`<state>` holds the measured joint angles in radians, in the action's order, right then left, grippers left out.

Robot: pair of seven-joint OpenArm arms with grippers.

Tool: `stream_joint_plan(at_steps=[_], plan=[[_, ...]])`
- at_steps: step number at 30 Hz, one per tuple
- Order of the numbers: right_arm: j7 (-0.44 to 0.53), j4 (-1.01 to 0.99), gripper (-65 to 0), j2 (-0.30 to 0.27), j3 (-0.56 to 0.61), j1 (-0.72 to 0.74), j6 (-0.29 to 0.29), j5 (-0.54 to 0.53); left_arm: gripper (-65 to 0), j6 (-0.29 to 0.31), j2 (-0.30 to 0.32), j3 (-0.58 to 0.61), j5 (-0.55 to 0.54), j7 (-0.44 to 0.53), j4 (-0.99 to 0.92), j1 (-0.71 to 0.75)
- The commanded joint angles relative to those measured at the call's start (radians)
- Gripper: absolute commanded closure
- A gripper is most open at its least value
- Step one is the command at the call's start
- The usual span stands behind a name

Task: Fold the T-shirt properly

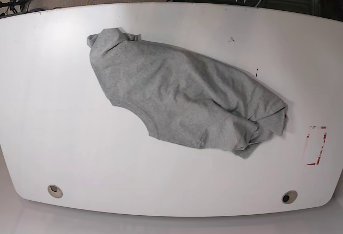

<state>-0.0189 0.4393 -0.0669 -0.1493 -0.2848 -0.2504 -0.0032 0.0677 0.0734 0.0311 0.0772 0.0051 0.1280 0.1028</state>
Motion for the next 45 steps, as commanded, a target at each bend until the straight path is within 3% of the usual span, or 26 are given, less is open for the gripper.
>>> stream_joint_plan(at_steps=[1, 4, 20, 32, 45], plan=[[0.011, 0.010, -11.9, -0.012, -0.001, -0.021, 0.013, -0.002, -18.5, -0.004, 0.017, 0.000, -0.001, -0.004, 0.001, 0.013], [0.009, 0.002, -12.2, -0.003, 0.001, 0.042, 0.000, 0.001, -17.6, 0.002, -0.001, 0.003, 0.005, 0.002, 0.006, 0.005], [0.009, 0.005, -11.7, -0.003, 0.001, 0.042, 0.000, 0.001, -17.6, 0.002, 0.006, -0.001, 0.000, 0.005, 0.008, 0.007], [0.009, 0.109, -11.6, -0.003, 0.001, -0.043, 0.000, 0.001, -17.2, 0.002, 0.006, -0.003, -0.001, 0.132, 0.014, 0.079], [0.003, 0.418, -11.6, 0.017, 0.000, -0.265, -0.003, -0.007, -17.2, -0.001, 0.039, -0.004, -0.001, 0.157, 0.548, 0.400]])
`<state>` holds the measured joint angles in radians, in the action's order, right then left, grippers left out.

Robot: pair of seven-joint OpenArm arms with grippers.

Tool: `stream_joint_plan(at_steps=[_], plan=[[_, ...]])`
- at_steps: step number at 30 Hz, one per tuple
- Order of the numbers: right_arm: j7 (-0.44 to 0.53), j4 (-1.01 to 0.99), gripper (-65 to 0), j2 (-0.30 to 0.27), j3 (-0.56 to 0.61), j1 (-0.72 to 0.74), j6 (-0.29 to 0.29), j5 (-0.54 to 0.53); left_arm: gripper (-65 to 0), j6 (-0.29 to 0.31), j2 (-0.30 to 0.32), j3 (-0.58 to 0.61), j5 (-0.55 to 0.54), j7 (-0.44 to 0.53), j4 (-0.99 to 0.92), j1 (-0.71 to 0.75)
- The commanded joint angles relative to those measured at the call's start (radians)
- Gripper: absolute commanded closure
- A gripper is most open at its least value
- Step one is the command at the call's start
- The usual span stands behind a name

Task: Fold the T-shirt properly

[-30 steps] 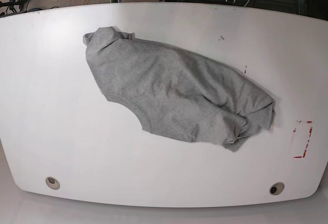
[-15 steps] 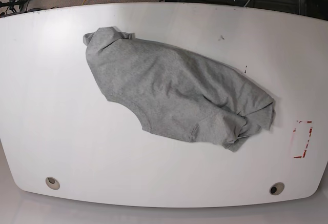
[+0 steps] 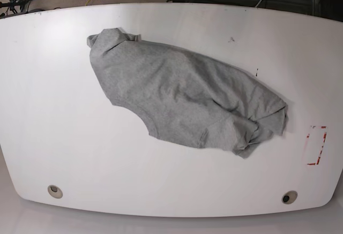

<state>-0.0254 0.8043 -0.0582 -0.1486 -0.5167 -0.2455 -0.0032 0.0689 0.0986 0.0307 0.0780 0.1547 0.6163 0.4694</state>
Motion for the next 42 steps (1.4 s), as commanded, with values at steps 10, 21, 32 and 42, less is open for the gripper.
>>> stream_joint_plan(at_steps=[10, 21, 32, 42], plan=[[-0.034, 0.369, -11.6, 0.047, -0.006, -0.236, -0.007, -0.008, -17.2, 0.001, 0.016, -0.102, -0.001, 0.007, 0.422, 0.280], [-0.066, 0.714, -11.6, 0.087, -0.007, -0.457, -0.007, -0.008, -17.2, 0.002, 0.016, -0.145, -0.002, 0.007, 0.758, 0.516], [-0.066, 0.990, -11.6, 0.116, -0.007, -0.641, -0.008, -0.010, -17.2, 0.002, 0.010, -0.231, -0.005, 0.009, 1.049, 0.687], [-0.101, 1.179, -11.6, 0.122, -0.004, -0.705, -0.013, -0.010, -17.8, 0.002, 0.010, -0.329, -0.120, 0.007, 1.255, 0.765]])
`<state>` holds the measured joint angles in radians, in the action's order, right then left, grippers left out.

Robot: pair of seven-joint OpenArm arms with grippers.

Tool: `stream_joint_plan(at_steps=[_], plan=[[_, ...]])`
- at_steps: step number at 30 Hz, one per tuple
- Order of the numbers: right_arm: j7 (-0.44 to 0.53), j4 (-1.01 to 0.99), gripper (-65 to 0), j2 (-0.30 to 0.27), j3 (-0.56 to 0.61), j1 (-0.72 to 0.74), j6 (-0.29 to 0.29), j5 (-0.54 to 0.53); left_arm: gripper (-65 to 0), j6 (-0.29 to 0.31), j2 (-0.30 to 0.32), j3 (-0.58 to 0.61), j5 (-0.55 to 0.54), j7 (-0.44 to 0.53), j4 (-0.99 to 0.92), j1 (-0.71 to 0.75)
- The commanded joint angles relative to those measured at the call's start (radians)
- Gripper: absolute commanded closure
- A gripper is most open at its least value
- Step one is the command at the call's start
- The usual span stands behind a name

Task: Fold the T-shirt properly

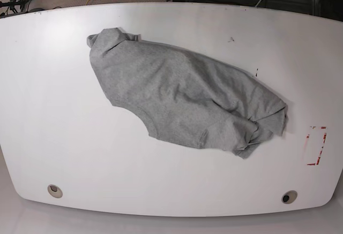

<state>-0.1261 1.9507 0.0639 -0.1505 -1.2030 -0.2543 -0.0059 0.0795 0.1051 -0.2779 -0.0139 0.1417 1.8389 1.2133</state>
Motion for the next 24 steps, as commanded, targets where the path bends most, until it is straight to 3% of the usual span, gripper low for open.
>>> stream_joint_plan(at_steps=[1, 9, 17, 24], plan=[[-0.010, 0.045, -11.6, 0.000, -0.002, -0.015, -0.006, -0.007, -17.8, -0.008, 0.003, -0.033, -0.045, 0.020, 0.045, 0.018], [-0.016, 0.068, -11.6, -0.012, -0.005, 0.101, -0.006, -0.001, -18.1, -0.008, 0.003, -0.073, -0.105, 0.020, 0.074, -0.020], [-0.016, 0.066, -11.6, -0.037, -0.007, 0.245, -0.001, 0.001, -36.7, -0.011, 0.002, -0.071, -0.107, 0.020, 0.075, -0.079], [-0.017, 0.066, -11.6, -0.054, -0.005, 0.355, -0.004, 0.002, -36.7, -0.010, -0.038, -0.099, -0.107, 0.022, 0.077, -0.146]])
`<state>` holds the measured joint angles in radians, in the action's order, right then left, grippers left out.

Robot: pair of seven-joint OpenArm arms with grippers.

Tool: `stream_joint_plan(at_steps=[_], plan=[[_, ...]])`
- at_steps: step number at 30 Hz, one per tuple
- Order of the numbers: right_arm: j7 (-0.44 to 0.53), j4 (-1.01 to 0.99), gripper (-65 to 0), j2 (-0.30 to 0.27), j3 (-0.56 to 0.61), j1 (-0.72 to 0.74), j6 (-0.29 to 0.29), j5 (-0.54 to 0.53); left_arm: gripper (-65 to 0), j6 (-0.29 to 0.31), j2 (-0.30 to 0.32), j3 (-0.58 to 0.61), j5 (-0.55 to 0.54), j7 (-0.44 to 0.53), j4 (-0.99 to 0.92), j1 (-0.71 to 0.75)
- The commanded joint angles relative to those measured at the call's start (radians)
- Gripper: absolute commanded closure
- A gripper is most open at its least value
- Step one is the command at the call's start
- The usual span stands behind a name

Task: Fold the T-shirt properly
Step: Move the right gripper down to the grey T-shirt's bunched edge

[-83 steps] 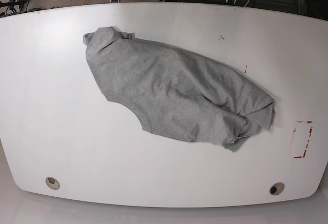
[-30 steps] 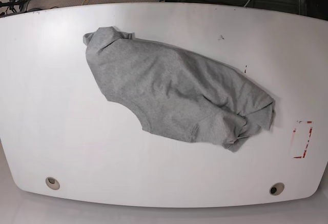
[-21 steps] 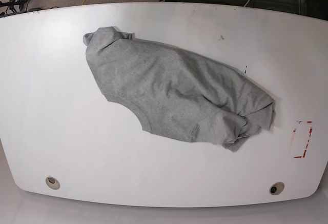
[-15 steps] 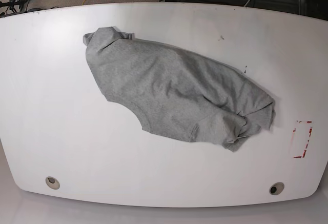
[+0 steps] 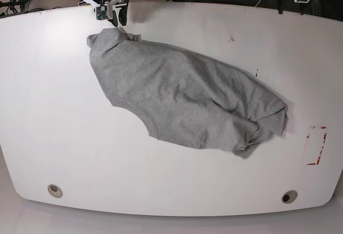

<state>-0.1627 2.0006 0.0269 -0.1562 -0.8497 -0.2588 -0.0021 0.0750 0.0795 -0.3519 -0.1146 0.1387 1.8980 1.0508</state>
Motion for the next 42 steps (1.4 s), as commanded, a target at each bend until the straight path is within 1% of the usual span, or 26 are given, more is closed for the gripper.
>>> stream_joint_plan(at_steps=[1, 5, 8, 12, 17, 21, 23, 24, 26, 28, 30, 33, 38, 41, 42], plan=[[0.019, 0.015, -11.6, -0.026, 0.000, 0.016, 0.000, -0.002, -36.7, -0.004, -0.027, -0.039, -0.004, 0.025, 0.018, 0.004], [0.019, 0.013, -11.9, -0.041, 0.005, 0.070, 0.000, -0.002, -36.7, -0.004, -0.068, -0.080, -0.003, 0.025, 0.018, -0.045], [0.005, 0.013, -12.2, -0.043, 0.005, 0.114, 0.000, -0.002, -36.7, -0.004, -0.070, -0.091, -0.001, 0.023, 0.018, -0.077], [-0.087, 0.012, -12.2, -0.046, 0.002, 0.201, -0.001, -0.002, -36.8, -0.002, -0.070, -0.091, 0.000, 0.023, 0.018, -0.116], [-0.219, 0.010, -12.4, -0.095, 0.000, 0.343, -0.001, -0.006, -36.8, -0.002, -0.066, -0.091, 0.002, 0.023, 0.018, -0.186], [-0.289, -0.008, -12.4, -0.100, 0.000, 0.453, -0.001, -0.002, -36.8, -0.002, -0.063, -0.094, 0.003, 0.023, 0.018, -0.228], [-0.315, -0.021, -12.4, -0.106, 0.000, 0.505, -0.001, -0.002, -36.8, -0.002, -0.063, -0.092, 0.026, 0.023, 0.016, -0.249], [-0.335, -0.024, -12.4, -0.123, 0.004, 0.541, -0.001, -0.002, -36.8, -0.002, -0.065, -0.092, 0.056, 0.023, 0.013, -0.264], [-0.366, -0.028, -12.4, -0.137, 0.007, 0.584, -0.001, -0.009, -36.8, -0.002, -0.070, -0.092, 0.091, 0.023, 0.011, -0.289], [-0.403, -0.056, -12.4, -0.135, 0.007, 0.645, -0.001, -0.011, -36.8, -0.002, -0.073, -0.092, 0.120, 0.023, 0.011, -0.317], [-0.423, -0.088, -12.4, -0.135, 0.008, 0.708, -0.003, -0.011, -36.9, -0.002, -0.073, -0.091, 0.126, 0.023, 0.011, -0.333], [-0.444, -0.162, -12.4, -0.138, 0.051, 0.795, -0.043, -0.003, -36.9, -0.002, -0.073, -0.091, 0.128, 0.023, 0.013, -0.346], [-0.458, -0.283, -12.8, -0.143, 0.123, 0.913, -0.089, -0.003, -36.9, -0.002, -0.068, -0.091, 0.128, 0.023, 0.013, -0.346], [-0.478, -0.361, -19.0, -0.141, 0.163, 0.979, -0.132, -0.003, -36.9, -0.002, -0.066, -0.092, 0.129, 0.023, 0.013, -0.346], [-0.479, -0.396, -23.9, -0.141, 0.185, 1.005, -0.149, -0.003, -36.9, -0.002, -0.066, -0.094, 0.129, 0.023, 0.011, -0.346]])
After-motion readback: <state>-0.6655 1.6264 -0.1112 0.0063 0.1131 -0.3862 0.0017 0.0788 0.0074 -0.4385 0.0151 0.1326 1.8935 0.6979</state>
